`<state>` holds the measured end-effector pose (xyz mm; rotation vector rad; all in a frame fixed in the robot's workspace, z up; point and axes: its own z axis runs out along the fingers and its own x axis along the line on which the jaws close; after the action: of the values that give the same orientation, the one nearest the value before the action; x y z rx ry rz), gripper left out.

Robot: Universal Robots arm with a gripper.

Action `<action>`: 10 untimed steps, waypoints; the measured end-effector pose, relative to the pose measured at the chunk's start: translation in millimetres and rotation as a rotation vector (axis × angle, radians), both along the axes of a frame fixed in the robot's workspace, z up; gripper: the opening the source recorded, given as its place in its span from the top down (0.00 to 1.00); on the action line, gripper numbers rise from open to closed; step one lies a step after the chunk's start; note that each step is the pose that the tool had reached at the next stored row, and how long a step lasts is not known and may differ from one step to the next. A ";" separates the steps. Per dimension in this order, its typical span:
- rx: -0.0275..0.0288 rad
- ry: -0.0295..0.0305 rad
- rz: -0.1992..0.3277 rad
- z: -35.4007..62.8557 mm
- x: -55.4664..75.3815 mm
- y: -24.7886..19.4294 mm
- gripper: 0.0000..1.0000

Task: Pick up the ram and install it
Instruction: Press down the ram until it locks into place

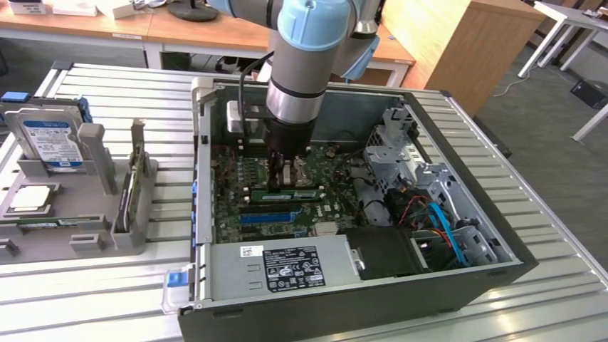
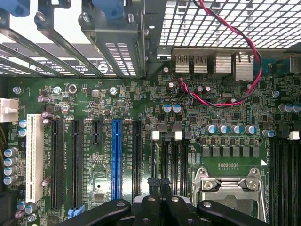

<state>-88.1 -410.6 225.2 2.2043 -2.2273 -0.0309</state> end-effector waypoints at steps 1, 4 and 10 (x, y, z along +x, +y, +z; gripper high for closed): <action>0.0001 0.0000 0.000 0.0 0.0 0.0 0.89; 0.0001 -0.0002 0.000 -0.9 -0.1 -0.1 0.89; 0.0003 -0.0003 0.000 -1.3 -0.2 0.0 0.89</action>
<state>-88.3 -410.6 223.9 2.2046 -2.2276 -0.0309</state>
